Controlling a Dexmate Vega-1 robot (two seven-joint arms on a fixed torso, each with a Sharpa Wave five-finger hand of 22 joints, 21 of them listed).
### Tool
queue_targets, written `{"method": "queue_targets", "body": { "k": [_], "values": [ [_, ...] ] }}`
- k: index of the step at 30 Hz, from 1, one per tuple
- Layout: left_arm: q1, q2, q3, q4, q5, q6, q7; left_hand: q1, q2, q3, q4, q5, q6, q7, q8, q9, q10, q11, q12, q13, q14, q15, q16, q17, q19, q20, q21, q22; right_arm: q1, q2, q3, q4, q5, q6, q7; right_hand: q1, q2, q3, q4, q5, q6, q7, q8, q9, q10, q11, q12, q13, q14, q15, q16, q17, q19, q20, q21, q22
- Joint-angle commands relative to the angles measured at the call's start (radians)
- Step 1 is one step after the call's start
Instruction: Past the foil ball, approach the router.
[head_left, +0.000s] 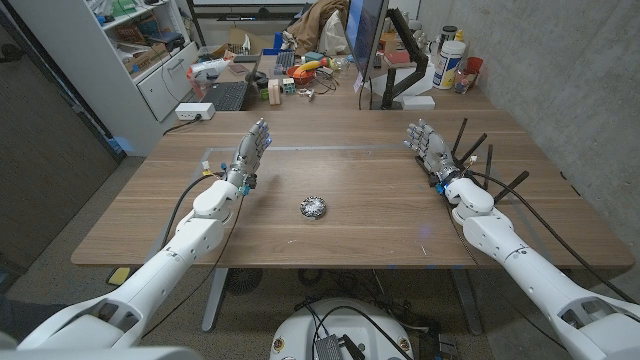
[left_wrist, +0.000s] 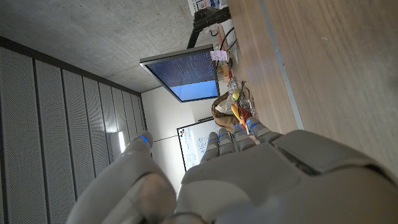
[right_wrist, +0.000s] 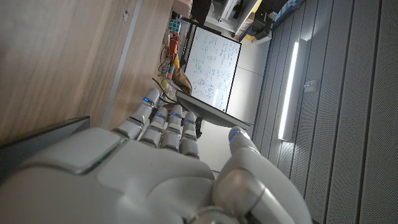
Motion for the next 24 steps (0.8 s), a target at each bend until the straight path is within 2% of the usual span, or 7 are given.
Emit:
{"method": "queue_targets", "body": {
  "k": [1,12,24],
  "values": [
    [0.016,-0.035,-0.060,-0.021,0.056,0.044,-0.022,0.011,0.002,0.008,0.000,0.005,-0.007,0.000,0.006,0.001,0.001,-0.013,0.007,0.004,-0.008,-0.001,0.006,0.004,-0.008,-0.069,0.004,0.003,-0.015,0.095,0.115,0.010,-0.103,-0.034,0.071,0.010,-0.001,0.007,-0.001,0.006,0.007,-0.001,0.005,0.004,0.005,-0.001,0.003,0.002,0.006,-0.001,0.006,0.005,0.009,-0.044,0.003,0.005],
    [0.028,-0.058,-0.099,-0.044,0.094,0.074,-0.035,0.012,0.004,0.006,0.000,0.007,-0.007,0.000,0.005,0.001,0.003,-0.012,0.007,0.004,-0.008,-0.001,0.006,0.004,-0.008,-0.065,-0.001,0.004,-0.023,0.148,0.191,0.016,-0.194,-0.023,0.120,0.011,0.000,0.006,-0.003,0.006,0.008,-0.003,0.005,0.004,0.007,-0.004,0.003,0.003,0.006,-0.003,0.005,0.004,0.012,-0.045,-0.003,0.006],
    [0.039,-0.076,-0.124,-0.049,0.112,0.091,-0.043,0.013,0.007,0.005,-0.001,0.008,-0.005,-0.001,0.005,0.001,0.003,-0.012,0.006,0.004,-0.008,-0.002,0.006,0.004,-0.007,-0.060,-0.006,0.004,-0.020,0.168,0.233,0.033,-0.273,0.024,0.146,0.009,-0.003,0.003,-0.005,0.005,0.009,-0.009,0.005,0.005,0.010,-0.015,0.003,0.003,0.013,-0.012,0.007,0.004,0.021,-0.046,-0.008,0.006]
  ]
}}
